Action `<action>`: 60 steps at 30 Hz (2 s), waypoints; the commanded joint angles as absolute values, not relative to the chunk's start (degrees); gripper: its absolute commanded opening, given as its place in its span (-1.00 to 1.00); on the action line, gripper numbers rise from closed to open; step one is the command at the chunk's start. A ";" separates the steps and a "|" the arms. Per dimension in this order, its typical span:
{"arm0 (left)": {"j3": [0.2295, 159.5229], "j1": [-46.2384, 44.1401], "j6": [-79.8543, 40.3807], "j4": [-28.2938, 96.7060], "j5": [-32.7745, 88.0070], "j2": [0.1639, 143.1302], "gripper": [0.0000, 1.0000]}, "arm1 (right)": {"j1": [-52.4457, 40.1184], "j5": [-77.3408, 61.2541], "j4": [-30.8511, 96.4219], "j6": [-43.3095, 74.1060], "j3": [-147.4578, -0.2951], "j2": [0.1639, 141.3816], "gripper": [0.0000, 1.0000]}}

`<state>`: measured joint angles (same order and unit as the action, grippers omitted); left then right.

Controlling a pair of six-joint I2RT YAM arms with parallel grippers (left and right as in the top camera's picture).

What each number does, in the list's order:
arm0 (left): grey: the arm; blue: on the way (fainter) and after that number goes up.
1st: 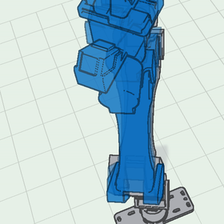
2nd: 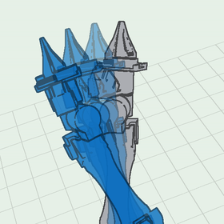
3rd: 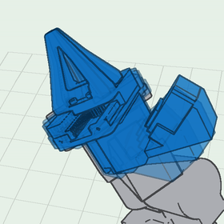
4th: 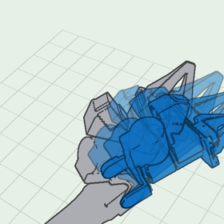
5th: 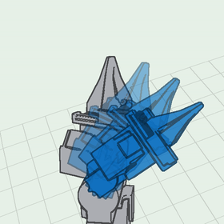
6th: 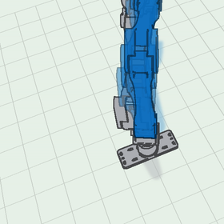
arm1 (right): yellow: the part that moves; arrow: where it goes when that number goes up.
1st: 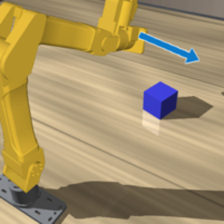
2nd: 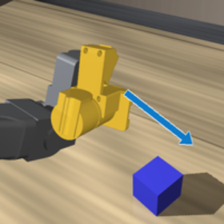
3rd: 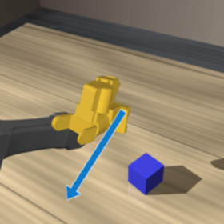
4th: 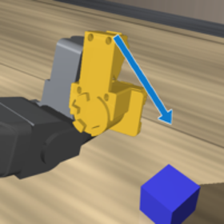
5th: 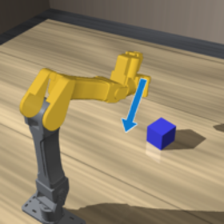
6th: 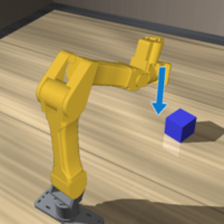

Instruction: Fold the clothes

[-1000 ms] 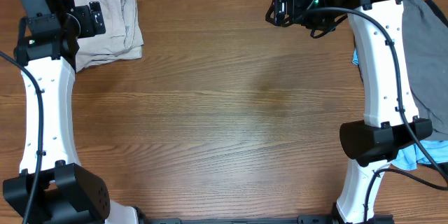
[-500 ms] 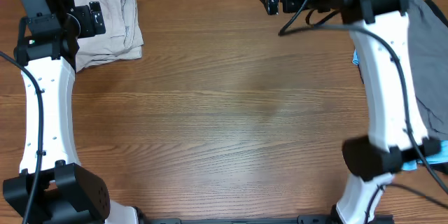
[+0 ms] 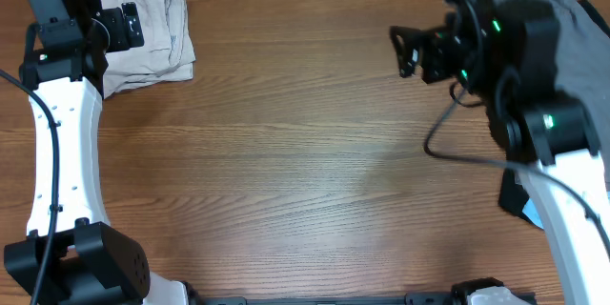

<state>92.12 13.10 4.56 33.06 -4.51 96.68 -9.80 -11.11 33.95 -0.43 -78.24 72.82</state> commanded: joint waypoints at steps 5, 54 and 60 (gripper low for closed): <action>92.07 13.15 3.66 32.84 -4.43 96.75 1.00 | -2.90 -15.09 13.32 0.23 -47.90 49.43 1.00; 92.07 13.15 3.64 32.84 -4.43 96.75 1.00 | 0.62 -6.04 4.23 7.51 -0.47 0.16 1.00; 92.07 13.17 3.66 32.84 -4.43 96.75 1.00 | 0.62 -6.04 4.23 7.51 -0.47 0.16 1.00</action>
